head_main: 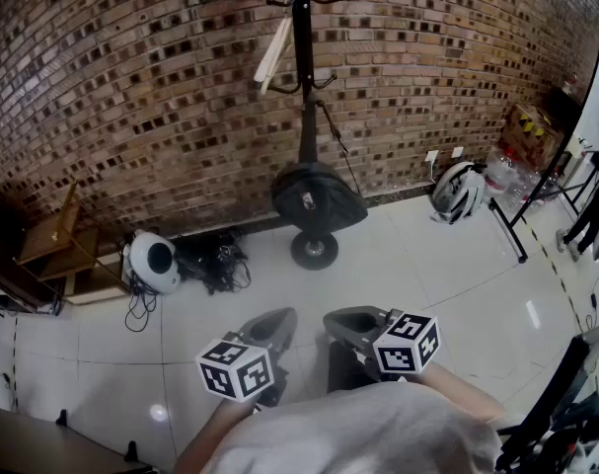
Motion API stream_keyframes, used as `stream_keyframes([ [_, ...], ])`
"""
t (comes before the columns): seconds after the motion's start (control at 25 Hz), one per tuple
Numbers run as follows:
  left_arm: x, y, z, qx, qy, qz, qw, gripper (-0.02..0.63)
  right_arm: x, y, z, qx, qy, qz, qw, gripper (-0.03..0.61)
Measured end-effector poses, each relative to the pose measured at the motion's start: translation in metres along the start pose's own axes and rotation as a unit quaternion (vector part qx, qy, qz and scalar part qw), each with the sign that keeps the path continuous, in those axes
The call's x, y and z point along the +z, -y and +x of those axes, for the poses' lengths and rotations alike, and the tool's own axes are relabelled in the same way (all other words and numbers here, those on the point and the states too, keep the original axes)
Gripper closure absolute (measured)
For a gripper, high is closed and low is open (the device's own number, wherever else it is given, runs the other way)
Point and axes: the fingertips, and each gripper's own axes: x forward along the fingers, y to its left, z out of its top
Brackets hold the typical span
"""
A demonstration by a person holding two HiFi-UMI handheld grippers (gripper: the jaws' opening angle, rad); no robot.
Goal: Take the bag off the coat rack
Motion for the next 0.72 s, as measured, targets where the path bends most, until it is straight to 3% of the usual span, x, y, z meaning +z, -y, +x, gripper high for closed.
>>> stream_keyframes([
  [0.4,0.049,-0.065,0.088,0.013,-0.013,-0.004,0.9998,0.614,0.046,0.105,0.044,0.008,0.005,0.015,1.000,0.577],
  [0.72,0.122,-0.132,0.189,0.026,-0.024,-0.016,0.9993,0.614,0.125,0.229,0.088,0.001,-0.006,0.015,1.000,0.577],
])
